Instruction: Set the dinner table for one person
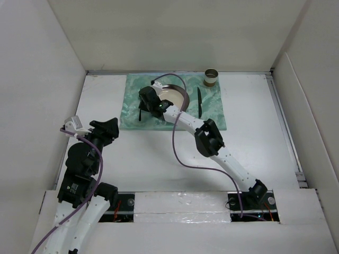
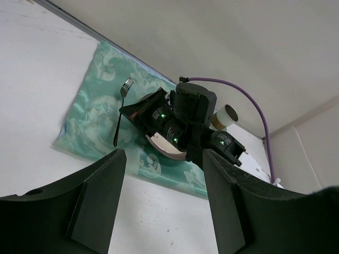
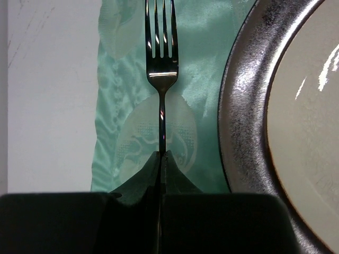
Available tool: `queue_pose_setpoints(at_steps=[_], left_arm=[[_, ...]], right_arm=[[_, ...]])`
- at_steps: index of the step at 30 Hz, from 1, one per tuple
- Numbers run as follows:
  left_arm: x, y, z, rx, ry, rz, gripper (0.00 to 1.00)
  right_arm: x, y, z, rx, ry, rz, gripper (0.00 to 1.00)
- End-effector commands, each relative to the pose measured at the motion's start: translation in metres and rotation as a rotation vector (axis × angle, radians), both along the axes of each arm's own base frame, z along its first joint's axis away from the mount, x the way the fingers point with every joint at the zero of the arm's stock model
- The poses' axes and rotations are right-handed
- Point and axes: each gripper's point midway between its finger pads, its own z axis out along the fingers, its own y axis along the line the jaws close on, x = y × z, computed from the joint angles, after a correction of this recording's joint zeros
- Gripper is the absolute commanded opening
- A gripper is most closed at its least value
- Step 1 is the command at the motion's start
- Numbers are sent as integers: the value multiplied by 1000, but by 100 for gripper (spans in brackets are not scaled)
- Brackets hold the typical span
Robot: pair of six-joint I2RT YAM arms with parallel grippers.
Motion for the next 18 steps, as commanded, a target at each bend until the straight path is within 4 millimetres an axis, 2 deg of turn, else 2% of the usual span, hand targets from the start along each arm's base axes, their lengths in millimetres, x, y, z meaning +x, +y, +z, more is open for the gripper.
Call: queue_pose_setpoints(at_steps=[1, 3, 8, 13, 18], left_arm=[[3, -3, 11, 7, -46, -16, 57], [4, -5, 8, 10, -37, -21, 57], [4, -5, 9, 13, -40, -24, 57], [4, -5, 9, 17, -39, -24, 57], [4, -5, 10, 15, -40, -24, 57]], right_arm=[[14, 10, 39, 108, -73, 1, 0], [21, 7, 41, 108, -87, -1, 0], [22, 5, 36, 124, -64, 6, 0], [21, 10, 34, 142, -59, 22, 11], [19, 13, 29, 160, -41, 33, 17]])
